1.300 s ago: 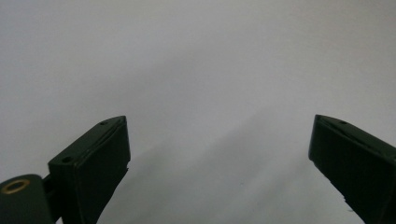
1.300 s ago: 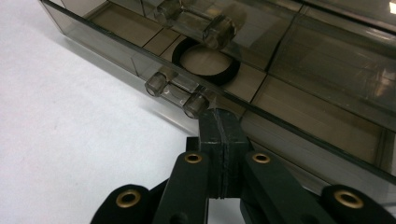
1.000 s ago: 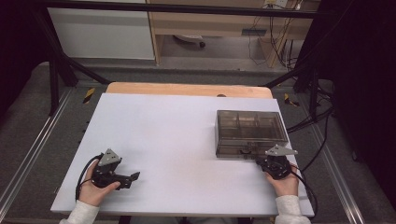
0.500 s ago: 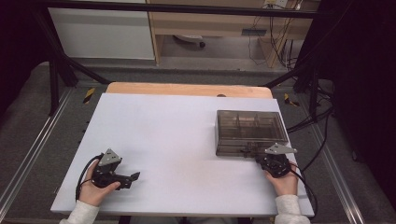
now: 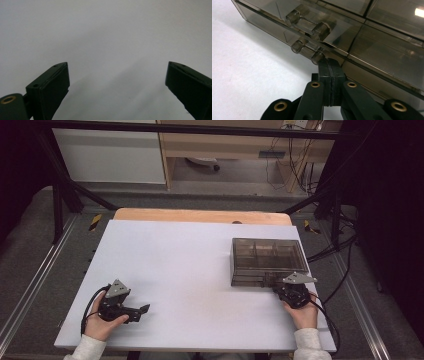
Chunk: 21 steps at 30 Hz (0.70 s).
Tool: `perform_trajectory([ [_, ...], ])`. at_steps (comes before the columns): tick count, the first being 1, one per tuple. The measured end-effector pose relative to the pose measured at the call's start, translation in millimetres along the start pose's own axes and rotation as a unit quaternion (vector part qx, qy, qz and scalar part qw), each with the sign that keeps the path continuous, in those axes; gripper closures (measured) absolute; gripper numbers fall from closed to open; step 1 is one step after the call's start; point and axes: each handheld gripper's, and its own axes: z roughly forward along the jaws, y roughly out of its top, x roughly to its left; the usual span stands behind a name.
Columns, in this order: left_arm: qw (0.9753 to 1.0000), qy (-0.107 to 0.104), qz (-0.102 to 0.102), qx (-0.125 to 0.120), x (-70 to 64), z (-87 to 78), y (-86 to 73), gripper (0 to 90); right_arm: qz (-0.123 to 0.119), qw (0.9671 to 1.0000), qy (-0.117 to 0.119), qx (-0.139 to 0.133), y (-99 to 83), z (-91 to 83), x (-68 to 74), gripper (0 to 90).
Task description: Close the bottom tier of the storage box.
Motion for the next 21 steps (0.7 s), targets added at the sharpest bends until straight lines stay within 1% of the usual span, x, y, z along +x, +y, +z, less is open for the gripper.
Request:
perform_trajectory([
  [11,1.0000,0.000,0.000,0.000,-0.2,-0.1,0.1,5.5,-0.002,1.0000,-0.001,0.000,0.2,0.2,0.0,90.0],
  [16,1.0000,0.000,0.000,-0.001,-0.4,-0.5,0.1,5.5,-0.002,1.0000,-0.002,0.001,0.2,-4.4,0.4,86.1],
  [21,1.0000,0.000,0.000,-0.001,0.0,-0.7,0.1,5.5,0.004,1.0000,0.006,-0.006,0.3,-13.8,3.9,77.4],
])
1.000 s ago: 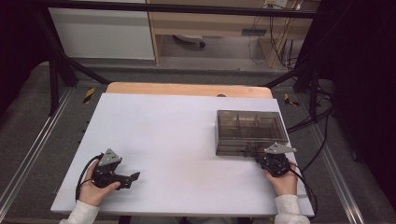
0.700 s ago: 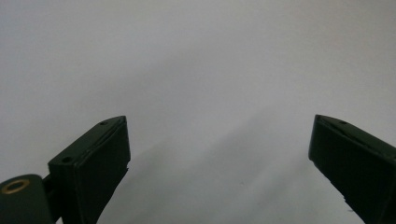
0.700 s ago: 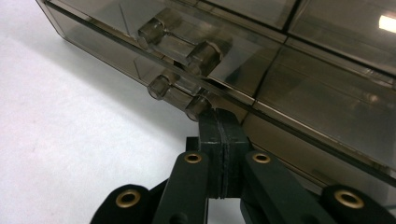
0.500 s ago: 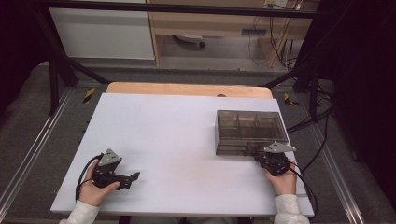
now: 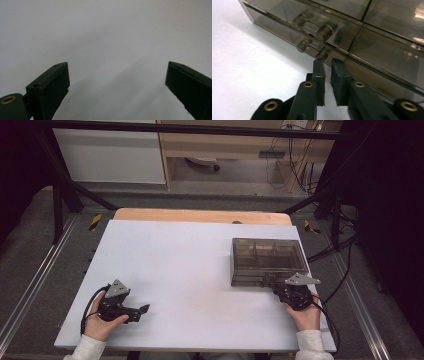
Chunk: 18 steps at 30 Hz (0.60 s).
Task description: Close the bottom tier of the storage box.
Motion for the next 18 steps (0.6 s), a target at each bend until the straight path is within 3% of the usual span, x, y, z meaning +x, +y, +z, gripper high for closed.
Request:
perform_trajectory([
  [12,1.0000,-0.001,0.000,0.000,0.0,-0.2,-0.2,5.5,-0.009,0.9996,0.025,-0.010,-4.2,-11.0,14.5,37.3],
  [18,1.0000,-0.001,0.000,0.001,-0.2,0.4,-0.3,5.5,0.007,0.9990,0.040,-0.017,-5.0,-14.5,18.0,17.4],
])
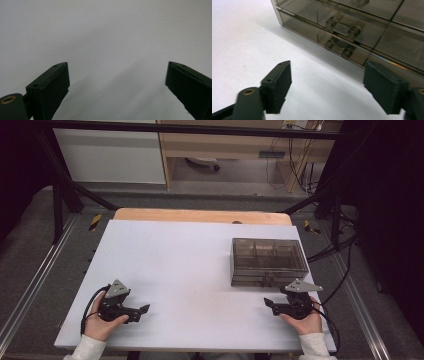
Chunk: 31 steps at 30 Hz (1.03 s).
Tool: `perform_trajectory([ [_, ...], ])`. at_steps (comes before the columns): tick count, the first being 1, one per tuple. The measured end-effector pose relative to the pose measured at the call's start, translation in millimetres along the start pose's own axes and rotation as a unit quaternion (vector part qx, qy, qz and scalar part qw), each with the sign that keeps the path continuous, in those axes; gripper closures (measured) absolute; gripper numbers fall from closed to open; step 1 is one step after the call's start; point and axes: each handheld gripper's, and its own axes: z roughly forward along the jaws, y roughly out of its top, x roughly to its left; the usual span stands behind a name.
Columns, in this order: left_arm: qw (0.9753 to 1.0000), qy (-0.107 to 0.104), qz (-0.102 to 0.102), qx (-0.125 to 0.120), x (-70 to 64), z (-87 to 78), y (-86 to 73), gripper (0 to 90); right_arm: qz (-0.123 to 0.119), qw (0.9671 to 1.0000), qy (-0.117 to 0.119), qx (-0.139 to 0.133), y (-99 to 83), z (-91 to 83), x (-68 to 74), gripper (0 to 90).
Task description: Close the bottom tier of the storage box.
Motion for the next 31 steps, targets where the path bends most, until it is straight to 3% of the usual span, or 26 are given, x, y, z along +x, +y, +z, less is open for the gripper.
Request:
perform_trajectory([
  [5,1.0000,0.000,-0.001,0.000,0.3,-0.2,-0.3,5.5,0.005,0.9998,0.014,0.009,-2.0,-1.1,2.7,9.0],
  [13,1.0000,-0.002,0.000,-0.001,0.0,-0.2,-0.5,5.5,0.005,0.9998,0.017,0.005,-4.9,-4.7,3.9,2.0],
  [31,1.0000,-0.002,0.002,-0.002,0.3,-1.0,-0.7,5.5,0.010,0.9998,0.006,0.018,-13.1,-3.7,-3.4,0.8],
])
